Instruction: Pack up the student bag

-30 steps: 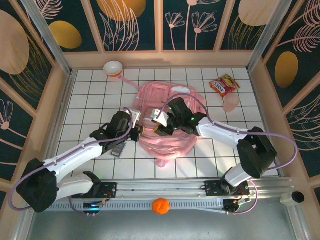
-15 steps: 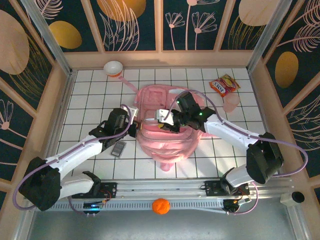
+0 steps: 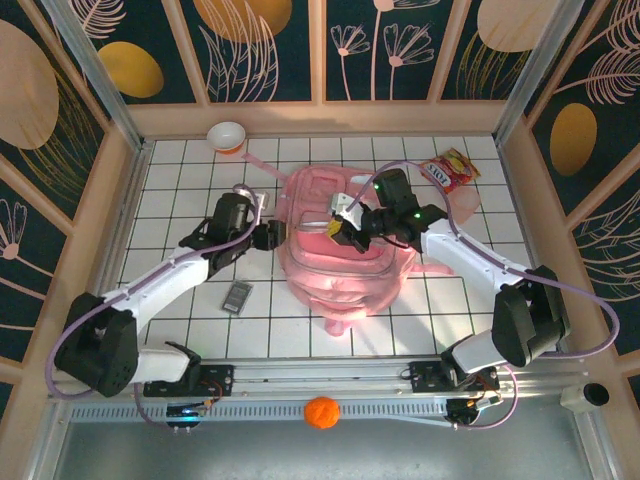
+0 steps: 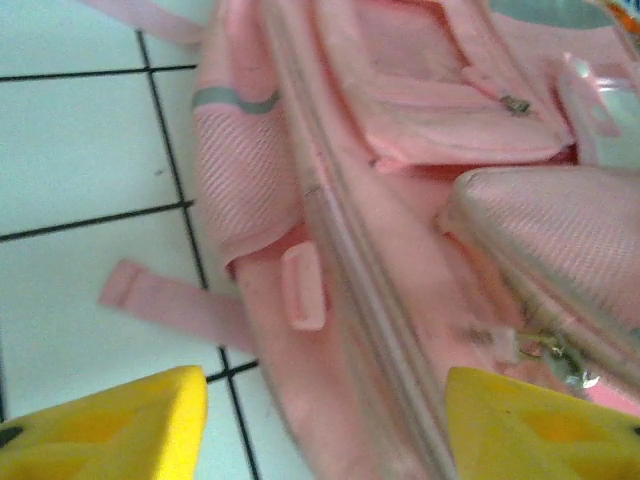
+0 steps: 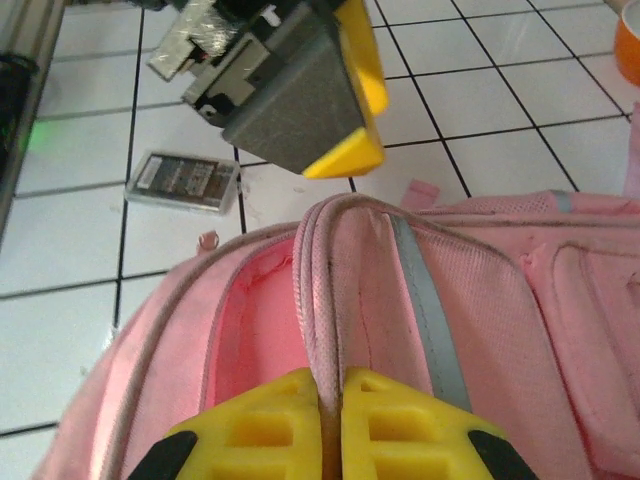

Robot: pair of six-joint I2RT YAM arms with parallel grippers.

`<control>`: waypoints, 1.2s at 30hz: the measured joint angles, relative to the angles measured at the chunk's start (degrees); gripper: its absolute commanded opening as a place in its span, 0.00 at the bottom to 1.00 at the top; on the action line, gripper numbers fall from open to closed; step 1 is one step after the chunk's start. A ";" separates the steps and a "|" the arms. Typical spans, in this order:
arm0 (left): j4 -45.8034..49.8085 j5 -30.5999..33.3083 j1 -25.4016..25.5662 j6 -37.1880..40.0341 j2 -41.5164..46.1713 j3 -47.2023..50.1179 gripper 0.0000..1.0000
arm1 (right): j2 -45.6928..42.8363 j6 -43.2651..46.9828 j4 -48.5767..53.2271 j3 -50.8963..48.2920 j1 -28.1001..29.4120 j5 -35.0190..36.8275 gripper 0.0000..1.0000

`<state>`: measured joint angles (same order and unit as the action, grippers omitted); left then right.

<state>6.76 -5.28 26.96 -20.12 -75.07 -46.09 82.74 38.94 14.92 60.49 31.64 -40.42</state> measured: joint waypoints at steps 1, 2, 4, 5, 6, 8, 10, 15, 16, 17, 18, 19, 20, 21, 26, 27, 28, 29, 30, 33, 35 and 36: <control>1.92 0.37 0.02 -1.55 1.09 0.00 0.71 | 0.00 -1.03 -0.11 0.00 0.00 -0.13 0.00; 4.26 0.68 0.04 -3.21 2.45 0.02 0.71 | 0.00 -1.95 -0.15 0.00 0.00 -0.24 0.00; 8.04 1.31 0.04 -6.27 5.38 0.83 0.73 | 0.00 -3.17 -0.24 0.00 0.00 -0.46 0.00; 10.03 1.75 0.04 -8.02 7.06 1.66 0.73 | 0.00 -3.50 -0.46 -0.04 0.00 -0.61 0.00; 12.11 2.36 0.04 -9.97 8.81 2.95 0.74 | -0.11 -3.65 -0.74 -0.20 0.00 -0.66 0.00; 15.67 3.56 0.04 -13.20 10.97 5.66 0.75 | -0.55 -3.78 -1.03 -0.55 -0.04 -0.85 0.00; 18.73 4.61 0.04 -16.02 11.43 8.55 0.75 | -0.90 -3.78 -1.05 -0.70 -0.07 -1.11 0.00; 24.30 6.16 0.04 -19.58 6.82 11.78 0.85 | -0.96 -3.69 -1.03 -0.79 -0.07 -2.12 0.00; 24.35 6.36 0.04 -19.78 5.51 11.78 0.87 | -0.96 -3.67 -1.03 -0.79 -0.07 -2.36 0.00; 24.35 6.47 0.04 -19.93 4.35 11.76 0.89 | -0.96 -3.54 -1.01 -0.79 -0.07 -2.60 0.00; 24.33 6.75 0.04 -19.89 2.91 11.72 0.90 | -0.96 -3.48 -1.01 -0.79 -0.07 -2.75 0.00; 24.33 7.52 0.04 -19.76 1.51 11.39 0.91 | -0.96 -3.34 -1.01 -0.79 -0.07 -2.89 0.00; 24.28 7.74 0.04 -19.80 0.44 10.97 0.92 | -0.96 -3.30 -0.98 -0.79 -0.07 -2.99 0.00; 24.28 8.20 0.04 -19.74 -0.90 10.69 0.93 | -0.96 -3.30 -1.01 -0.79 -0.07 -3.02 0.00; 24.59 10.45 0.20 -18.93 -4.17 9.86 0.84 | -0.96 -3.28 -0.98 -0.79 -0.07 -3.17 0.00; 24.70 10.49 0.20 -18.80 -4.42 9.66 0.80 | -0.96 -3.28 -0.98 -0.79 -0.07 -3.19 0.00; 24.83 10.56 0.20 -18.58 -4.59 9.57 0.76 | -0.96 -3.28 -0.98 -0.79 -0.07 -3.19 0.00; 24.90 10.58 0.20 -18.45 -4.66 9.46 0.72 | -0.96 -3.28 -0.98 -0.79 -0.07 -3.17 0.00; 24.81 10.64 0.20 -18.38 -4.72 9.44 0.66 | -0.96 -3.28 -0.98 -0.79 -0.07 -3.19 0.00; 24.70 10.91 0.17 -18.27 -4.24 9.53 0.56 | -1.03 -3.34 -0.98 -0.79 -0.07 -3.19 0.00; 24.33 10.95 0.13 -18.69 -3.39 10.01 0.50 | -1.29 -3.65 -1.03 -0.79 -0.07 -3.13 0.00; 24.09 10.80 0.09 -19.21 -2.69 10.38 0.47 | -1.51 -4.22 -1.16 -0.81 -0.07 -2.97 0.00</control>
<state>30.85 5.52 27.05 -39.33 -77.76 -35.70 81.23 34.72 13.76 59.68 31.57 -43.40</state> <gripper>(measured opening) 0.576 0.084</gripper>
